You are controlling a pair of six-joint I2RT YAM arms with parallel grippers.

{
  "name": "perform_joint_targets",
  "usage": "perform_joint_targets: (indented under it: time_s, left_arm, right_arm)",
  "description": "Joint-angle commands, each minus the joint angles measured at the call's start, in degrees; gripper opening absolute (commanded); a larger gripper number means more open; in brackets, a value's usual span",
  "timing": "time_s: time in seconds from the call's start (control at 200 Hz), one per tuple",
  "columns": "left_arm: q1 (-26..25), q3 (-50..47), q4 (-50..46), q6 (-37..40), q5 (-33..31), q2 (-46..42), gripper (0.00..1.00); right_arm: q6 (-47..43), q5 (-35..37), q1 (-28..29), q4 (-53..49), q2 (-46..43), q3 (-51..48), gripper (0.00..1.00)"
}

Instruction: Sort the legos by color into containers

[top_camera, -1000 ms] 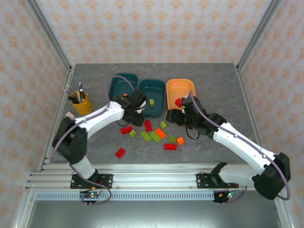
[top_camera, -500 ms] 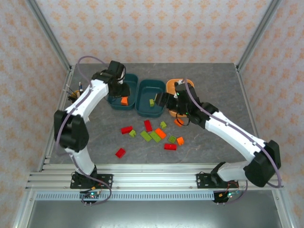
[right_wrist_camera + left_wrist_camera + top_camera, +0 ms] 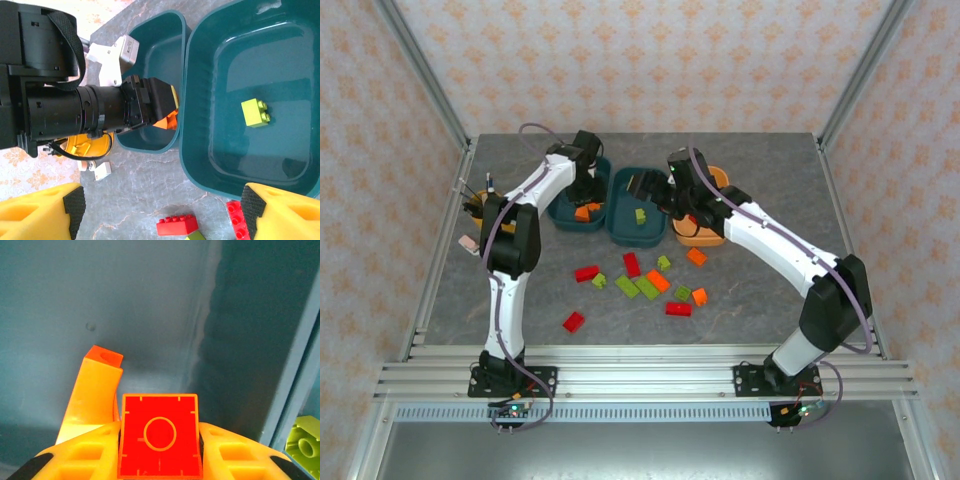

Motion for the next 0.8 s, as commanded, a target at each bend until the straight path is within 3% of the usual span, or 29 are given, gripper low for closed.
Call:
perform_joint_targets:
  time_s: [0.0,0.14,0.465,0.651,0.796]
  left_arm:
    - [0.4,2.0,-2.6,-1.0,0.7,1.0,0.39]
    - [0.5,1.8,-2.8,-0.6,0.7,-0.2,0.51]
    - [0.2,0.6,-3.0,-3.1,-1.6,-11.4,0.62]
    - [-1.4,-11.6,1.0,-4.8,-1.5,-26.7,0.68]
    - [-4.4,-27.5,5.6,-7.1,-0.3,-40.6,0.69]
  right_arm:
    - [0.4,-0.7,-0.2,-1.6,0.1,1.6,0.83]
    - [-0.4,-0.3,-0.2,-2.7,0.6,2.0,0.83]
    - [-9.5,6.5,1.9,-15.8,-2.0,0.3,0.77]
    - [-15.4,9.5,6.4,-23.0,-6.9,-7.0,0.7]
    - [-17.3,11.1,10.1,-26.7,-9.2,-11.6,0.7]
